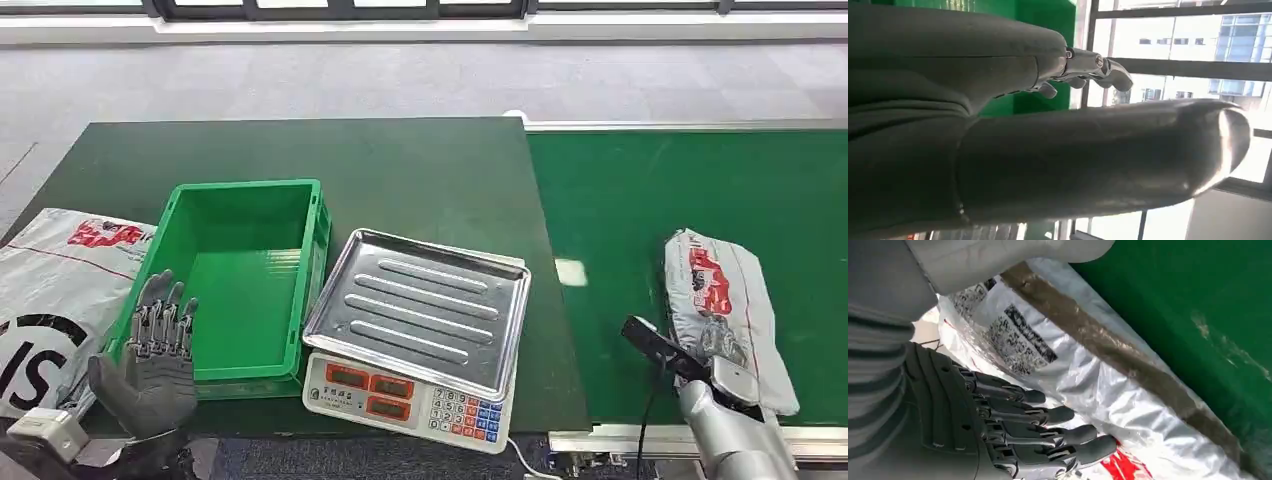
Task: Moved the parcel from conveyor to table for the left to box.
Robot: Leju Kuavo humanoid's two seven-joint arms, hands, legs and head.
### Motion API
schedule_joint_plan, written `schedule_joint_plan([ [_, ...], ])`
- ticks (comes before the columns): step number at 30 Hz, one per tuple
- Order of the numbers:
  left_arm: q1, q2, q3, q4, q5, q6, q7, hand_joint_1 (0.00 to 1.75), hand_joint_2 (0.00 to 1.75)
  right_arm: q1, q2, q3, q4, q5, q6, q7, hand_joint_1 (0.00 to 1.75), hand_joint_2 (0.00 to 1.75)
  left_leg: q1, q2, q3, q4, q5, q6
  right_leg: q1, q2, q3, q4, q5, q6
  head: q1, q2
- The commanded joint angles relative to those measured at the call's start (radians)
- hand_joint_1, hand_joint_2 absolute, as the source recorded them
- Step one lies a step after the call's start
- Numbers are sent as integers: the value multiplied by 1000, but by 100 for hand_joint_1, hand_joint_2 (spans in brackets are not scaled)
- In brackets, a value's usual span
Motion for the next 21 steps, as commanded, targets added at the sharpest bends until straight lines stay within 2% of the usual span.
schedule_joint_plan([
  [1, -32, 14, 17, 50, -6, -2, 10, 0, 0, 3, 1, 61, 71, 14, 51, 44, 0, 175, 1, 3, 2, -2, 1, -1, 2, 0, 2, -3, 1, -2, 0, 0],
  [10, -69, 14, 11, 86, 1, -2, 21, 0, 0, 44, 13, 75, 83, 14, 91, 25, 3, 175, 1, 0, 3, -1, 0, -1, 1, -2, 4, -3, 0, 0, 0, 0],
  [11, -68, 13, 11, 83, 5, -4, 26, 0, 0, 46, 15, 85, 78, 18, 99, 18, 28, 175, 2, 0, 3, -1, 1, -1, 2, -2, 4, -4, 1, -1, 0, 0],
  [12, -67, 14, 11, 83, 7, -6, 28, 0, 0, 49, 14, 93, 75, 22, 106, 14, 40, 175, 2, 0, 3, 0, 0, 0, 2, -2, 4, -3, 0, 0, 0, 0],
  [13, -66, 15, 10, 83, 8, -7, 31, 0, 0, 55, 13, 100, 70, 23, 112, 5, 175, 175, 2, 0, 3, 0, 0, 0, 2, -2, 5, -4, 1, -1, 0, 0],
  [21, -36, 10, 15, 57, 23, -10, 37, 0, 0, 81, 8, 130, 27, 23, 118, -28, 175, 175, 2, 2, 3, 3, -1, 1, 2, -2, 7, -4, 1, 0, 0, 0],
])
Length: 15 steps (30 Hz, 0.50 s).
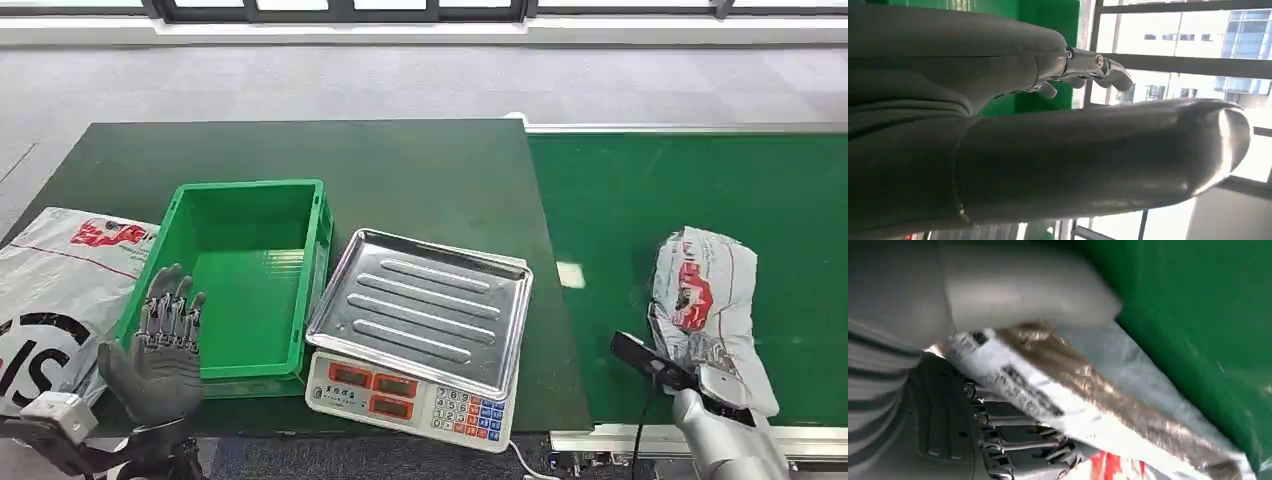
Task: Moved the parcel from conveyor to table for the left to box.
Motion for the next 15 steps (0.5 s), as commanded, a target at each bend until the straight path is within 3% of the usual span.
schedule_joint_plan([
  [1, 4, 8, 16, 22, 14, -6, 9, 0, 0, 50, 8, 73, 9, -1, 14, -14, 175, 175, 2, 1, 0, -3, 2, -1, 2, -2, 1, -4, 2, -2, 0, 0],
  [9, 15, 5, 18, 13, 19, -10, 12, 0, 0, 65, 6, 88, -21, 1, 5, -24, 175, 175, 2, 1, 1, -2, 1, -1, 2, -2, 2, -4, 1, -1, 0, 0],
  [12, 51, -4, 34, -20, 23, -10, 10, 0, 0, 47, 49, 76, -113, -10, -176, -40, 175, 175, 2, 2, 1, -1, 0, -1, 2, 0, 2, -3, 1, -1, 0, 0],
  [15, 59, -8, 41, -28, 24, -19, 10, 0, 0, 45, 51, 88, -149, -9, -149, -20, 175, 175, 1, 6, -1, 0, -1, -1, 2, 4, -1, -1, 2, -1, 0, 0],
])
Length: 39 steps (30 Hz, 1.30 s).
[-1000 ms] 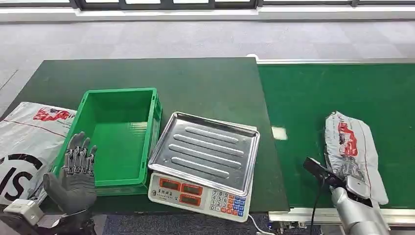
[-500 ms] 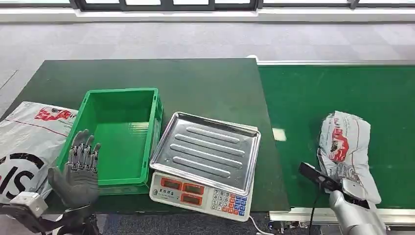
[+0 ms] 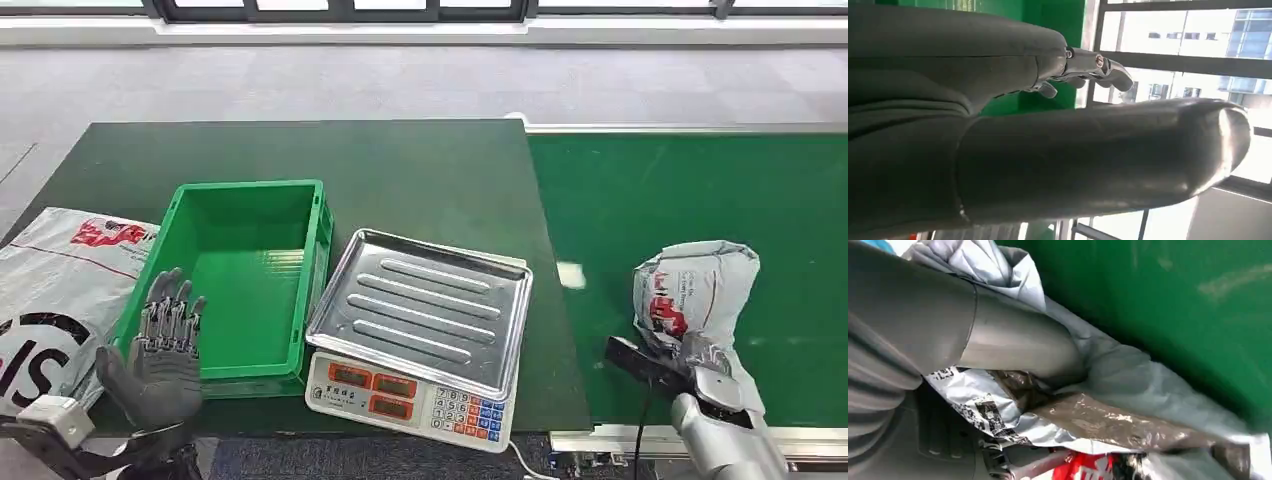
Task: Moved the parcel from conveyor to table for the left to box.
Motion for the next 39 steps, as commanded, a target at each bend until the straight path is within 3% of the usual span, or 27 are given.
schedule_joint_plan([
  [1, 46, -16, 52, -22, 5, -3, -4, 0, 0, 25, 82, 7, -171, -30, -236, -20, 175, 175, 1, 9, 0, -2, 0, -2, 1, 6, -3, -2, 2, -2, 0, 0],
  [3, 73, -31, 72, -45, 2, -6, -19, 0, 0, 80, 117, -32, -425, -70, -418, -97, 175, 175, 0, 7, -2, -1, 0, -1, 0, 4, -5, 0, 1, -1, 0, 0],
  [6, 79, -30, 76, -35, 5, -14, -35, 0, 0, 187, 140, -39, -739, -187, -438, -194, 175, 175, 0, 12, -3, -1, -1, -2, 0, 8, -7, 0, 1, -2, 0, 0],
  [8, 52, -20, 65, -5, 8, -10, -45, 0, 0, 274, 185, -27, -921, -245, -472, -257, 175, 175, 0, 8, -4, -2, -1, -2, 1, 5, -7, 0, 0, -3, 0, 0],
  [10, 39, -18, 61, 4, 8, -4, -46, 0, 0, 299, 202, -13, -962, -236, -469, -248, 175, 175, 1, 1, -3, -1, 0, -2, 1, -1, -6, 0, -1, -2, 0, 0],
  [15, 42, -13, 56, -1, 10, -1, -45, 0, 0, 287, 196, -15, -927, -249, -487, -266, 175, 175, 2, 1, -2, -3, 0, -2, 3, 0, -4, -2, -1, -3, 0, 0],
  [21, 21, -8, 40, 12, 3, -7, -44, 0, 0, 387, 239, 76, -1151, -289, -543, -355, 175, 175, 1, 0, -4, -1, -1, -2, 1, -1, -6, 0, -2, -2, 0, 0],
  [24, -7, -1, 23, 37, 2, -16, -44, 0, 0, 366, 243, 138, -1134, -391, -487, -397, 175, 175, 2, 2, -3, -2, -1, -3, 2, 0, -5, -1, -2, -3, 0, 0],
  [27, -32, 3, 9, 66, 0, -13, -45, 0, 0, 319, 262, 170, -1060, -388, -491, -402, 175, 175, 2, 5, -1, -4, 0, -3, 3, 3, -4, -2, 0, -3, 0, 0],
  [31, -101, 14, -27, 125, 2, -24, -38, 0, 0, 152, 337, 297, -811, -449, -394, -466, 175, 175, 2, 7, -1, -3, 0, -3, 2, 4, -5, -1, 0, -2, 0, 0],
  [34, -164, 20, -62, 187, 5, -19, -29, 0, 0, 60, 412, 387, -634, -492, -407, -513, 175, 175, 4, 12, -1, -4, 1, -3, 4, 8, -5, -3, 3, -3, 0, 0],
  [38, -175, 22, -75, 195, 9, -10, -30, 0, 0, 48, 426, 422, -596, -511, -403, -530, 175, 175, 4, 12, 0, -5, 5, -5, 4, 7, -5, -4, 4, -5, 0, 0],
  [39, -176, 22, -76, 195, 9, -10, -30, 0, 0, 48, 430, 425, -593, -511, -405, -531, 175, 175, 3, 7, -1, -2, 3, -4, 3, 4, -5, 0, 1, -4, 0, 0],
])
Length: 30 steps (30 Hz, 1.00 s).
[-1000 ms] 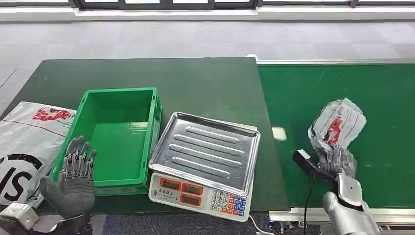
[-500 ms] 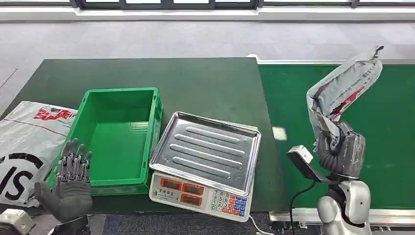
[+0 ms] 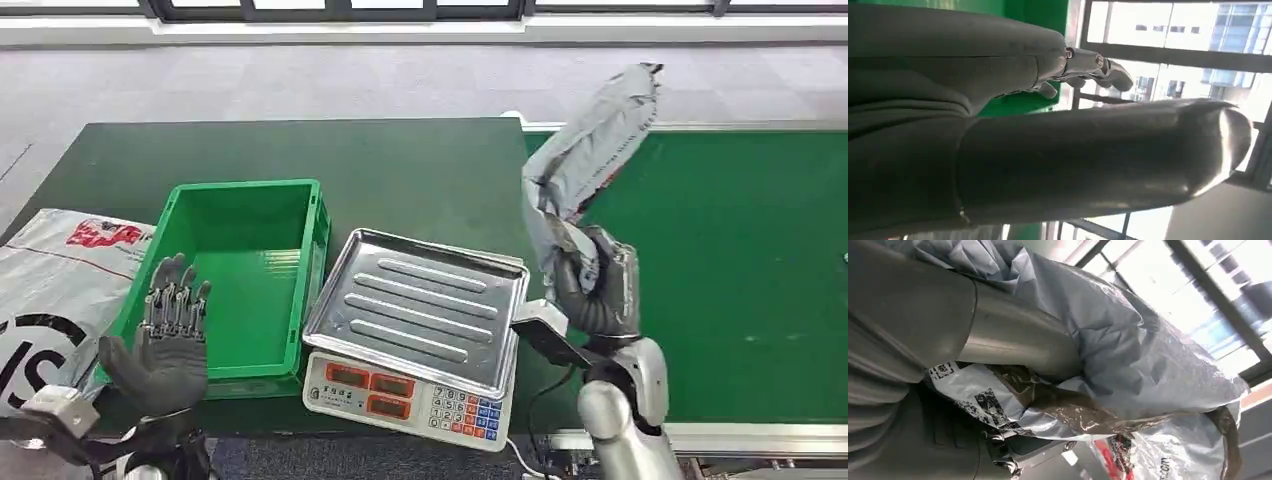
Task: Moved the parcel from conveyor to table for the left to box.
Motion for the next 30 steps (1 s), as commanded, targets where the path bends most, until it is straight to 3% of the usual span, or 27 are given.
schedule_joint_plan([
  [1, -88, 39, -65, 137, 6, 12, 3, 0, 0, -146, 96, 171, 296, -35, -4, -27, 175, 175, 1, 4, 2, -3, 2, -2, 1, 2, 1, -3, 2, -2, 0, 0],
  [7, -113, 34, -99, 148, 12, 29, 0, 0, 0, -204, 171, 243, 430, -115, 28, -80, 175, 175, 1, 5, 1, -1, 0, -2, 1, 3, 0, 0, 1, -1, 0, 0],
  [12, -142, 37, -126, 175, 13, 32, 3, 0, 0, -168, 154, 268, 409, -104, 52, -52, 175, 175, 2, -1, 0, -2, 2, -2, 2, -2, 0, -2, 1, -2, 0, 0],
  [25, -141, 39, -125, 176, 13, 32, 3, 0, 0, -169, 151, 267, 408, -105, 54, -52, 175, 175, 1, 1, 0, -2, 1, -2, 2, -1, -1, -2, 1, -2, 0, 0],
  [28, -140, 35, -129, 169, 17, 33, 11, 0, 0, -146, 141, 253, 384, -99, 87, 0, 175, 175, 1, 1, -1, -2, 1, -2, 2, -1, -1, -2, 1, -2, 0, 0],
  [30, -134, 34, -129, 158, 15, 38, 16, 0, 0, -133, 135, 239, 373, -103, 106, 25, 0, 175, 1, -1, -1, -1, 1, -2, 1, -2, -2, 0, 0, -1, 0, 0],
])
